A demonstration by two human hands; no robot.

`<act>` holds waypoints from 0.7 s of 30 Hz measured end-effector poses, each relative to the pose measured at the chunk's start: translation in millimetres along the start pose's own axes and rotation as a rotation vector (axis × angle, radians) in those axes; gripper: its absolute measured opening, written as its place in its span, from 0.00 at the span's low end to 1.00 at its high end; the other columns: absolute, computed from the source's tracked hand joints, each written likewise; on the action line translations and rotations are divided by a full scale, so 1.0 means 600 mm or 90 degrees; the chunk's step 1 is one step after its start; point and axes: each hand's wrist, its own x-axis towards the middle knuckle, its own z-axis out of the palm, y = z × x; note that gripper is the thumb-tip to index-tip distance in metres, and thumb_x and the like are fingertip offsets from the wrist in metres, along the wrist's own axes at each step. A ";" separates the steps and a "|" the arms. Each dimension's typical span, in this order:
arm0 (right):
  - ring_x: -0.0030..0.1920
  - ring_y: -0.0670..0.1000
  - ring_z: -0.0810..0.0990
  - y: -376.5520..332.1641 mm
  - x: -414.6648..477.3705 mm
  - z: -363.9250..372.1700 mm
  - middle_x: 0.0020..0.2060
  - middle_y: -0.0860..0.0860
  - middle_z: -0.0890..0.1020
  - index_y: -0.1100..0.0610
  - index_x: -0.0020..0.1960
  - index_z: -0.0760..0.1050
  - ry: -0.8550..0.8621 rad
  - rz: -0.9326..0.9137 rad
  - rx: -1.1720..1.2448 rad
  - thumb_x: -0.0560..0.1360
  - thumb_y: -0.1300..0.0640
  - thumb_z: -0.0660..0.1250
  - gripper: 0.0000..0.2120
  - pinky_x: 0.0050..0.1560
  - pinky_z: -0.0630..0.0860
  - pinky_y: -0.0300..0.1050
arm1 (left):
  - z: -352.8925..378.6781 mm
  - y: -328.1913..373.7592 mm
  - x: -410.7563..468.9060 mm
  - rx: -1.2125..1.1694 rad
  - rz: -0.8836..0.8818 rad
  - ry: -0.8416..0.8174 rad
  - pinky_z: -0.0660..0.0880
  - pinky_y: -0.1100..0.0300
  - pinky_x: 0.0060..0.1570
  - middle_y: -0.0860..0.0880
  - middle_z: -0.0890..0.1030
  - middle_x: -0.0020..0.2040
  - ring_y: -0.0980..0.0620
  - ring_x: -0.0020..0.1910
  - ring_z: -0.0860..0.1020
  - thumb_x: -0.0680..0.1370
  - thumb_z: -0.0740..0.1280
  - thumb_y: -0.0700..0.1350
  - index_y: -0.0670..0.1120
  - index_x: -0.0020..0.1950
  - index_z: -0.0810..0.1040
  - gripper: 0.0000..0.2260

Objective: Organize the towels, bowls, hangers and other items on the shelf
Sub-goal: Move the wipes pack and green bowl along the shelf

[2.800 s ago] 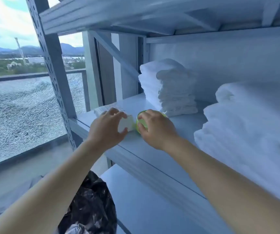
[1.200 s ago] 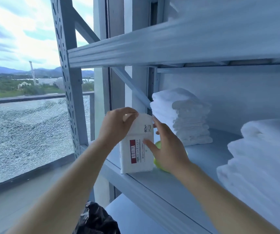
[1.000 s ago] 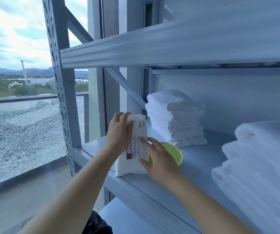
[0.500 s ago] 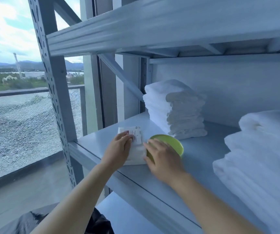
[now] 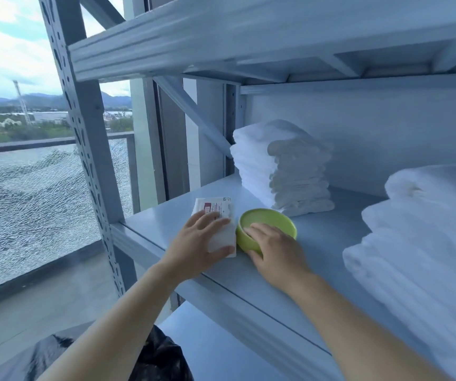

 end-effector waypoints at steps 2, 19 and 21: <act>0.67 0.49 0.66 0.000 -0.002 -0.001 0.69 0.45 0.68 0.49 0.71 0.64 -0.002 -0.001 0.006 0.77 0.53 0.62 0.23 0.62 0.62 0.40 | -0.017 -0.022 -0.001 -0.020 0.037 -0.049 0.59 0.55 0.71 0.60 0.60 0.74 0.59 0.75 0.51 0.75 0.60 0.63 0.59 0.72 0.63 0.26; 0.68 0.50 0.66 0.006 0.000 0.007 0.69 0.47 0.69 0.50 0.70 0.66 0.009 0.009 0.053 0.76 0.57 0.65 0.23 0.65 0.63 0.41 | 0.015 -0.009 0.002 -0.007 -0.043 0.050 0.46 0.46 0.71 0.59 0.62 0.72 0.56 0.75 0.52 0.73 0.54 0.50 0.53 0.72 0.63 0.26; 0.69 0.50 0.65 0.006 0.000 0.007 0.70 0.47 0.69 0.50 0.70 0.66 0.010 0.009 0.056 0.76 0.57 0.65 0.23 0.65 0.63 0.41 | 0.019 -0.007 0.002 -0.006 -0.041 0.062 0.46 0.47 0.71 0.57 0.62 0.73 0.55 0.75 0.52 0.75 0.57 0.47 0.52 0.72 0.63 0.25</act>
